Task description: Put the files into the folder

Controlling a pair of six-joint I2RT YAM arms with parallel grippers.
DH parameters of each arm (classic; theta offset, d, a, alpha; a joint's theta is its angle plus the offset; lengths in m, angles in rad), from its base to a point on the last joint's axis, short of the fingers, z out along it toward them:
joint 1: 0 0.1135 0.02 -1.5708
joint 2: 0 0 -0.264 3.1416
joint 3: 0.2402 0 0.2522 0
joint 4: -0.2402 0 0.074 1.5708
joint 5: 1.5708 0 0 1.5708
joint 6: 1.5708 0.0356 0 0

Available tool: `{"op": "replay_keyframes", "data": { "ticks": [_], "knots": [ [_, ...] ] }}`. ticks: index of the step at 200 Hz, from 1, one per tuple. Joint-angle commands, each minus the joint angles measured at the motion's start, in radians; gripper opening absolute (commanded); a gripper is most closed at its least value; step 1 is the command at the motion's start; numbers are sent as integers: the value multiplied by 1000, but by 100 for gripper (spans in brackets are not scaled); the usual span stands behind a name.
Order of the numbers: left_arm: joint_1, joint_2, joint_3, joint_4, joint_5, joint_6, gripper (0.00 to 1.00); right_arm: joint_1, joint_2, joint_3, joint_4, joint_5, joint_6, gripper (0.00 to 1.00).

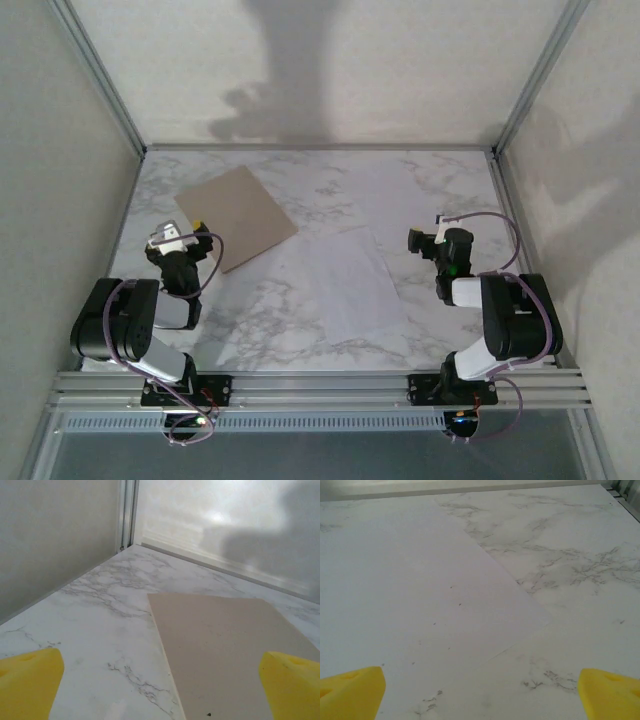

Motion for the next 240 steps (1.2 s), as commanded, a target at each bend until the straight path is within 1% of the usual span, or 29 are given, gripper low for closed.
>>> {"op": "replay_keyframes", "data": {
  "ticks": [1, 174, 182, 192, 204, 216, 238, 240],
  "knots": [
    [-2, 6, -9, 41, -17, 2, 99, 1, 9, -6, 32, -1, -18, 99],
    [-4, 5, -7, 43, -18, 6, 99, -1, 5, -8, 35, -5, -18, 99],
    [-13, -18, 16, -15, -26, 12, 99, -1, -16, -9, 20, -4, -17, 99],
    [-19, -54, 51, -103, -10, 31, 99, -2, -62, -28, 18, 10, -12, 99],
    [-31, -111, 131, -311, -54, 10, 100, -1, -144, -53, -17, 32, -4, 99],
    [-33, -150, 198, -475, -126, -52, 99, -1, -226, -46, -114, 27, -2, 99],
    [-62, -216, 262, -632, -194, -105, 99, 2, -316, 16, -338, 4, 31, 99],
    [-67, -220, 272, -654, -202, -115, 99, 2, -320, 48, -356, 3, 39, 99]
  ]
}}
